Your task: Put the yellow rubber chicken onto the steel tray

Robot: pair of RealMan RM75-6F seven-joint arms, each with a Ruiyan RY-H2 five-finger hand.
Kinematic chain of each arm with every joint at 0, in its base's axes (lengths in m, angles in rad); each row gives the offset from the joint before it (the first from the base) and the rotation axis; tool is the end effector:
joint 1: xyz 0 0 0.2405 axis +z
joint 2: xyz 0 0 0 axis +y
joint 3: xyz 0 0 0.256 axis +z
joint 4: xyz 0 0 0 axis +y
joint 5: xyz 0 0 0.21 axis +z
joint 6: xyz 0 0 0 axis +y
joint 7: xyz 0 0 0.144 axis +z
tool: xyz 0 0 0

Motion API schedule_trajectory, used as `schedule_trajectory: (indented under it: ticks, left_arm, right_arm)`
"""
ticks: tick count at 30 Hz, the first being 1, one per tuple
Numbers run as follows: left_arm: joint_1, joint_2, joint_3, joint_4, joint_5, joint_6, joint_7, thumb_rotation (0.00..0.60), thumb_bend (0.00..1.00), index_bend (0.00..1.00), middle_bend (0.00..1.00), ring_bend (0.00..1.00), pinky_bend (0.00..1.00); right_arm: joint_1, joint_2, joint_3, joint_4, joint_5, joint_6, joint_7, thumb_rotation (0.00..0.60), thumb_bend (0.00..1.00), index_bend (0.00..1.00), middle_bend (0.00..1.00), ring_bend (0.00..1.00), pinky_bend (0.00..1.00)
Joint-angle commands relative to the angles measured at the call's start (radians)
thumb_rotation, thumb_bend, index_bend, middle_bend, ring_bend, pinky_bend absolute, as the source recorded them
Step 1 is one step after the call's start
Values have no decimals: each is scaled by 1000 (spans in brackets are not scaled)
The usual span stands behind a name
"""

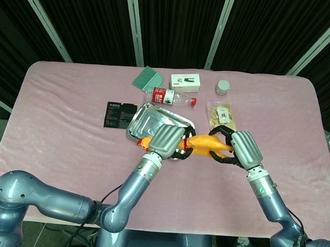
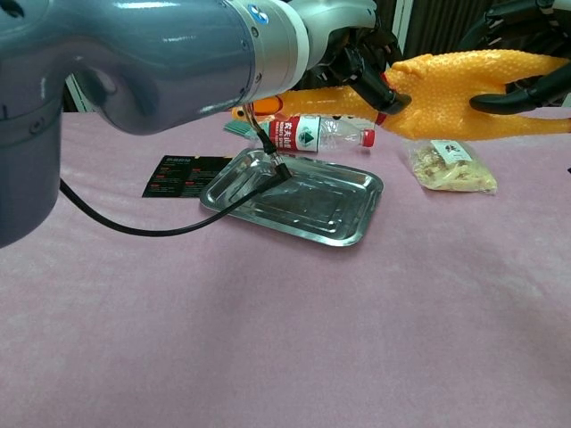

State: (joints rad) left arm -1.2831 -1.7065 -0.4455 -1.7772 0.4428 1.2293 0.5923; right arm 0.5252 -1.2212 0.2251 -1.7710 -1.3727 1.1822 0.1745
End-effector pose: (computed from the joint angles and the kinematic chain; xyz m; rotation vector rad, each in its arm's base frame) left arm 0.0830 0.3265 -0.0268 -1.8213 -1.2270 -1.2255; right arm -0.1605 -0.3085 0.1041 1.5730 -1.1658 1.4170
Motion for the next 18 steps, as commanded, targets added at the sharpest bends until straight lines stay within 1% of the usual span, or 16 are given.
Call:
schedule_trajectory:
  ticks: [1, 5, 7, 10, 12, 15, 17, 18]
  left_arm:
    - [3, -4, -5, 3, 1, 5, -1, 600, 571, 542, 645, 610, 487]
    - [8, -9, -12, 7, 10, 13, -5, 600, 608, 611, 715, 659, 501]
    - [9, -11, -14, 9, 11, 16, -5, 600, 618, 628, 732, 676, 509]
    - [13, -15, -18, 12, 12, 18, -7, 600, 623, 632, 739, 682, 512]
    - [16, -15, -18, 13, 15, 17, -8, 600, 608, 618, 725, 671, 512]
    - [24, -6, -13, 6, 23, 0, -11, 600, 528, 522, 638, 606, 503]
    - [31, 5, -11, -4, 23, -20, -17, 600, 457, 407, 556, 540, 481]
    - [35, 15, -10, -12, 21, -34, -21, 600, 427, 374, 534, 522, 470]
  right_arm:
    - [-1, 3, -1, -1, -4, 0, 6, 600, 410, 1000, 847, 789, 770]
    - [-3, 3, -2, -1, -8, 0, 18, 600, 415, 1000, 847, 789, 770]
    - [-3, 3, -3, -1, -11, -1, 24, 600, 416, 1000, 847, 789, 770]
    - [-2, 4, -3, -1, -15, -1, 26, 600, 416, 1000, 847, 789, 770]
    - [-2, 4, -3, 0, -16, 0, 25, 600, 416, 1000, 847, 789, 770]
    - [-4, 4, -3, 3, -14, 0, 25, 600, 416, 1000, 847, 789, 770]
    - [-4, 5, -2, 5, -12, 0, 26, 600, 416, 1000, 847, 789, 770]
    - [-5, 5, -2, 7, -10, 0, 24, 600, 416, 1000, 847, 789, 770]
